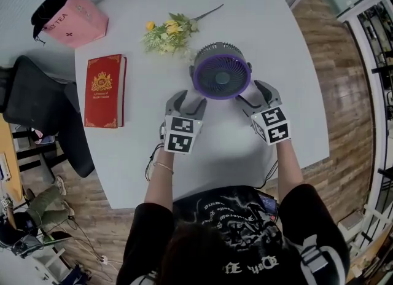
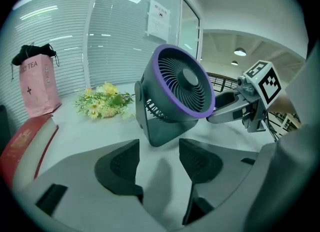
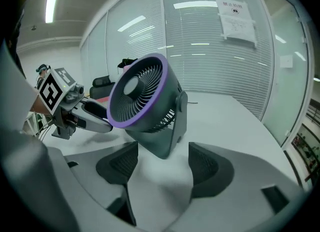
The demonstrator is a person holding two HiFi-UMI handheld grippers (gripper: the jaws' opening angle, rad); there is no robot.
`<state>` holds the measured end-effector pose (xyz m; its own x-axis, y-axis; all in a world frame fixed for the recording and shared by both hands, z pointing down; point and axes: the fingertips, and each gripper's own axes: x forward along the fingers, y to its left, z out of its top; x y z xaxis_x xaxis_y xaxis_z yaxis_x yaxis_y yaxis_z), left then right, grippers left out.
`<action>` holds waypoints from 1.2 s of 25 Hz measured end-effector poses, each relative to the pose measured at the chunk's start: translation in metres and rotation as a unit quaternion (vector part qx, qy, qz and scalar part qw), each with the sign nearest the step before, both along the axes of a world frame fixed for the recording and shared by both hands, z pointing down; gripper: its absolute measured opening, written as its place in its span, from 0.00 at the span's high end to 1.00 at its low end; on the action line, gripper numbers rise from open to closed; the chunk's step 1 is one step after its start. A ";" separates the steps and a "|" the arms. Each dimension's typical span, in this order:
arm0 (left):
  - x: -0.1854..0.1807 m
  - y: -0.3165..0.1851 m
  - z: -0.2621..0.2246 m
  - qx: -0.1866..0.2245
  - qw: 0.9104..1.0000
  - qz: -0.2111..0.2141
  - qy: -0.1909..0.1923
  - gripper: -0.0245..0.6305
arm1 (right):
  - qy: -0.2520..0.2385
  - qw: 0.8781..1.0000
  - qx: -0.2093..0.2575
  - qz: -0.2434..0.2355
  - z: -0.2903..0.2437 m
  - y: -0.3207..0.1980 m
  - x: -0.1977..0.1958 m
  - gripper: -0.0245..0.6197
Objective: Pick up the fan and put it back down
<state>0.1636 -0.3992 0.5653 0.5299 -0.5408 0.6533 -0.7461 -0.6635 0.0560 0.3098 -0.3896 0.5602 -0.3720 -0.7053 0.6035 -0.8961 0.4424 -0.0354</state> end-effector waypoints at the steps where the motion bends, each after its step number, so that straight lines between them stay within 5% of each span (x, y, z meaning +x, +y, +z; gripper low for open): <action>1: -0.002 0.006 -0.005 0.004 1.000 0.000 0.004 0.58 | -0.002 1.000 0.004 0.004 -0.005 0.006 -0.002 0.47; 10: -0.021 0.065 -0.063 0.058 0.998 0.009 0.039 0.56 | -0.005 0.998 0.052 0.030 -0.060 0.065 -0.018 0.47; 30: -0.089 0.219 -0.089 0.082 0.993 0.016 0.088 0.56 | -0.023 0.993 0.083 0.085 -0.095 0.229 -0.089 0.47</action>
<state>0.0742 -0.1803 0.4768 0.6462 -0.6136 0.4538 -0.7133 -0.6970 0.0734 0.2212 -0.1610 0.4652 -0.2646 -0.8485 0.4583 -0.9572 0.2889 -0.0178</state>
